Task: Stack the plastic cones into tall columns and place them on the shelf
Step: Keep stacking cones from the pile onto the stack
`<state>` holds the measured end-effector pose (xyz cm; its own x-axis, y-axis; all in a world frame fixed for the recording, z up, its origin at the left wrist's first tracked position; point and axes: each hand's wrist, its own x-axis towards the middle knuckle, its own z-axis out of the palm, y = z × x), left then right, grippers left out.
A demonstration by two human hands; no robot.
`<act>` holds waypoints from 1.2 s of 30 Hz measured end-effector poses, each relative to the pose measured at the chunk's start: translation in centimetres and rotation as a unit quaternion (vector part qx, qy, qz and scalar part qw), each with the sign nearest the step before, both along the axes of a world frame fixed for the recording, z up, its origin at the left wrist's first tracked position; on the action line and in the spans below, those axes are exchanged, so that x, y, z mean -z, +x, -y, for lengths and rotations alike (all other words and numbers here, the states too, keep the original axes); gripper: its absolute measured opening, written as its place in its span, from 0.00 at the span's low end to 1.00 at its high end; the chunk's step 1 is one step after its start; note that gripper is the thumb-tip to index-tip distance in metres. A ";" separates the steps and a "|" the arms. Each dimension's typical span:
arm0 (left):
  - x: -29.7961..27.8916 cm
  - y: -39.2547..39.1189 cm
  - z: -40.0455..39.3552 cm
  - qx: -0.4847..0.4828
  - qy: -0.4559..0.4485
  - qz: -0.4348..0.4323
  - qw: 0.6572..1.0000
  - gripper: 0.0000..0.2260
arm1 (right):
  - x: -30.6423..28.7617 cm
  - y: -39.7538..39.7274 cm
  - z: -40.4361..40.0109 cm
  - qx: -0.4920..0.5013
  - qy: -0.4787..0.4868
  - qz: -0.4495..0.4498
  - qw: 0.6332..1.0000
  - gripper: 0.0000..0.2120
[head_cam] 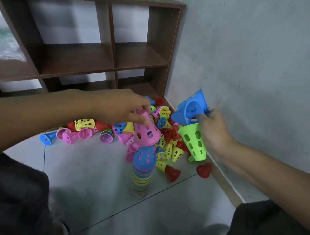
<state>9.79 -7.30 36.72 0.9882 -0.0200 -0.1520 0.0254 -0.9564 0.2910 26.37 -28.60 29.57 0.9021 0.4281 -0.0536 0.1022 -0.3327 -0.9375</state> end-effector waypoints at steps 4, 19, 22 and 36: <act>2.5 0.5 -0.1 0.034 0.036 0.016 0.999 0.15 | 0.5 -1.2 -0.8 -0.007 -0.037 -0.004 0.999 0.17; 5.3 0.8 0.2 -0.089 -0.168 0.064 0.980 0.41 | -0.4 -4.3 -2.1 -0.085 -0.002 -0.024 0.996 0.11; 5.2 0.9 0.2 -0.110 -0.220 0.053 0.968 0.38 | -1.1 -5.2 -2.3 -0.087 0.020 -0.053 0.995 0.13; 4.7 1.1 0.7 -0.176 -0.437 0.103 0.876 0.11 | -2.5 -5.8 -1.9 -0.119 0.099 -0.099 0.983 0.07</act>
